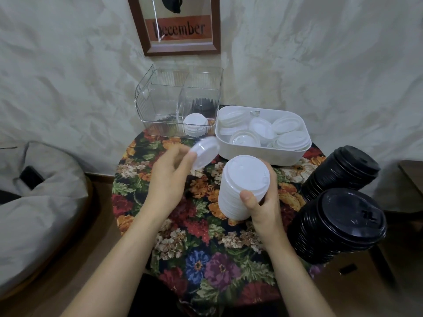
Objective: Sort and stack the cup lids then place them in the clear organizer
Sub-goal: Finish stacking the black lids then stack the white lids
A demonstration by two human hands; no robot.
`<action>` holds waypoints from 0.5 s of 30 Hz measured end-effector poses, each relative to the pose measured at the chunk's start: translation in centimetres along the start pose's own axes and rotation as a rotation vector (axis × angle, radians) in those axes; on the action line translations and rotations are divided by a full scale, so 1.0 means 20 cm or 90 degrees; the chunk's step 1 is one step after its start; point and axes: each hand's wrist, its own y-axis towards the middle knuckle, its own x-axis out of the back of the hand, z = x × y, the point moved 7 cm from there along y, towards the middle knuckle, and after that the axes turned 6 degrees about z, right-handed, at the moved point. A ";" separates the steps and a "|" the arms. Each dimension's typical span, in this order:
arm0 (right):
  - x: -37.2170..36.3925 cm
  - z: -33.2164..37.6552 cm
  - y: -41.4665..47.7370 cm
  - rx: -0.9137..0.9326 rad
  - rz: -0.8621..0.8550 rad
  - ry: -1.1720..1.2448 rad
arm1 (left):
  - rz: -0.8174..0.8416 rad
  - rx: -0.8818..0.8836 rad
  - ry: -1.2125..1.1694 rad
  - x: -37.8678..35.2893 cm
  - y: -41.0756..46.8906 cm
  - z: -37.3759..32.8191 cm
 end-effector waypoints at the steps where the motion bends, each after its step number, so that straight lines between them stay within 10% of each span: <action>1: 0.00 0.00 0.00 0.001 0.001 0.001 | -0.023 0.003 -0.074 0.02 0.00 -0.06; 7: -0.01 0.00 0.00 -0.002 0.010 0.006 | -0.009 0.078 -0.475 -0.05 0.00 -0.27; 15: -0.02 0.02 0.01 0.001 0.027 0.024 | 0.058 0.091 -0.318 -0.18 -0.04 -0.19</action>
